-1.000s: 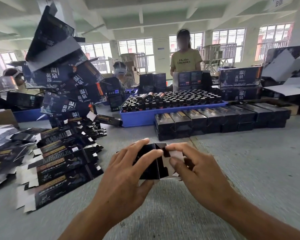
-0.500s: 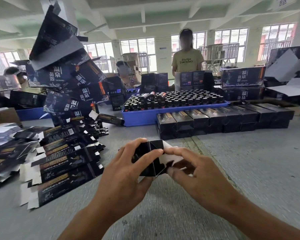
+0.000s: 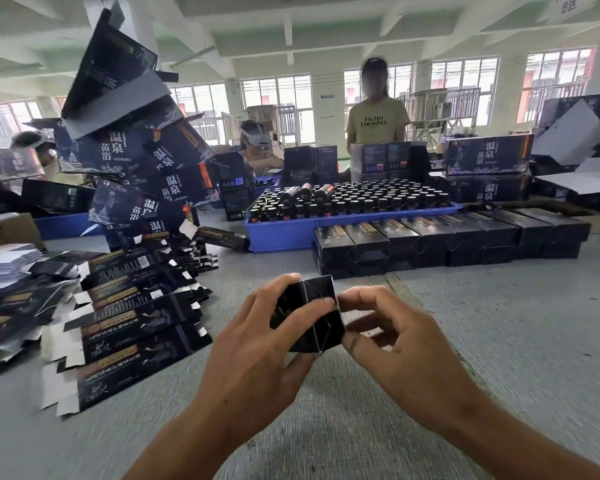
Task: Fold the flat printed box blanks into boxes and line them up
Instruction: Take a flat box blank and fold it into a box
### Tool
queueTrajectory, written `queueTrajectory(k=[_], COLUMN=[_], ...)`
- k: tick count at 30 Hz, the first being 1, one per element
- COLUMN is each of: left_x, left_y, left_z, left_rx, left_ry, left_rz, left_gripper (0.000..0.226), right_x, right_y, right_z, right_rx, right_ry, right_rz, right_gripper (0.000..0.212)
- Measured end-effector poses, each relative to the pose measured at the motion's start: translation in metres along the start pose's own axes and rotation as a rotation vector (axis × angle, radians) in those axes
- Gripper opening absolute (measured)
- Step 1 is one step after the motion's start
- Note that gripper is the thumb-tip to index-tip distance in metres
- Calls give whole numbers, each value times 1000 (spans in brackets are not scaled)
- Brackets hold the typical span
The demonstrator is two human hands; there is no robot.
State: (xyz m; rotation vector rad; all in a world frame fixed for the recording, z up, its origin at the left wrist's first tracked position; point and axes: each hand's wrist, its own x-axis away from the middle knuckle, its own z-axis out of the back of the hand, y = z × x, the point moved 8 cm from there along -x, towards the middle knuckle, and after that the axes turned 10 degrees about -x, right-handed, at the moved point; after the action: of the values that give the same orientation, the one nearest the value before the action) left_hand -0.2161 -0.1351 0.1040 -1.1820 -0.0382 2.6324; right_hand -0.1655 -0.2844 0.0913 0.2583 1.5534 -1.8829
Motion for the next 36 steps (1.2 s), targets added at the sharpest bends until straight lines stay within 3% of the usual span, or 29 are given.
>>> queueTrajectory(k=[3,6,11,16,22,26,29,32,36], left_x=[0,-1,1,1,0,0,-2,2,2], left_y=[-2,2,5,10,13,10,11,22,22], left_z=[0,4,-2,1,0,1,2,-7,-8], left_rx=[65,89,90,76,82,99,110,111,83], left_ry=[-5,-9,-26,15,14,12,34,2,9], left_rz=[52,83,91,46,38,65,33,-114,-90], left_gripper=[92,87,96,79,78,79,78,87,96], right_x=[-1,-2,-4,-5,-4,-5,-4,-2,-5], right_y=[0,5,15,15,12,11,11,16,27], right_z=[0,3,5,8,10,10,6,-4,3], right_rx=[-29,-67,-180,-200,-89,-123,-182,-105,-228], right_ry=[3,36,48,68,115,78,17,-37,51], right_rz=[-3,-56,-146,-157,-129,-128,-130,-158,-227], right_gripper=[31,16,13,4,4,12,40,64,50])
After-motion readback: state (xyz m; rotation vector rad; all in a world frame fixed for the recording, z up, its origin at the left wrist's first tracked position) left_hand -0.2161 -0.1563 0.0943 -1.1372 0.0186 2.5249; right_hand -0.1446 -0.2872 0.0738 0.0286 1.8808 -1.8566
